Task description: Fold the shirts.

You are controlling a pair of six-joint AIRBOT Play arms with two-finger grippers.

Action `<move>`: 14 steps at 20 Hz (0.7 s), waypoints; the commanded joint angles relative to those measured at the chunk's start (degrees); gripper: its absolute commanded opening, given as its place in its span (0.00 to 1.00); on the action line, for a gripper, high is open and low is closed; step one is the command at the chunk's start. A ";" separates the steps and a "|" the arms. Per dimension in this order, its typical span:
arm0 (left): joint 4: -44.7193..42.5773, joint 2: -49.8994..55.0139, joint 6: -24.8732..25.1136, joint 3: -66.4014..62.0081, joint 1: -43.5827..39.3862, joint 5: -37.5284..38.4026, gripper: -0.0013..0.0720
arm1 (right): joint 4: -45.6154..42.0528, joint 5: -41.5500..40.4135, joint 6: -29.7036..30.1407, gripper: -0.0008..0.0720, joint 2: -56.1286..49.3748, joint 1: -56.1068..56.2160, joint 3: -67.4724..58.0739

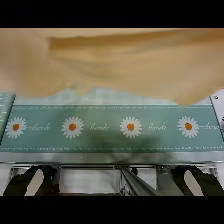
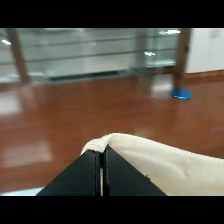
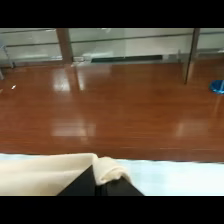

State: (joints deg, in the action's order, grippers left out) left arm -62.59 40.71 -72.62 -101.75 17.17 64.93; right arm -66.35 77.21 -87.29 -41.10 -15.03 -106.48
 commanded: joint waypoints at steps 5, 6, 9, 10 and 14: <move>-19.04 -9.46 -4.90 6.23 -7.93 3.32 0.04 | -3.91 11.56 -1.92 0.05 5.20 -0.04 1.53; -18.88 -9.09 -5.90 8.79 -8.28 3.32 0.04 | -2.86 12.55 -1.88 0.05 5.20 -0.04 3.56; -18.40 -6.10 -7.72 18.12 -8.26 3.04 0.04 | 0.94 12.48 -0.50 0.05 5.18 -0.02 16.22; -18.36 -3.78 -7.74 21.09 -8.28 2.62 0.04 | 1.20 10.01 -0.02 0.05 5.18 -0.02 21.90; -13.84 9.44 -8.20 28.55 -8.35 -1.97 0.04 | 5.01 -3.69 2.78 0.05 -0.04 0.02 42.60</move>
State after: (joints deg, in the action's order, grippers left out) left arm -79.20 42.61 -80.03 -78.54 9.02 65.95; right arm -64.73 81.82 -86.72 -38.11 -15.03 -76.36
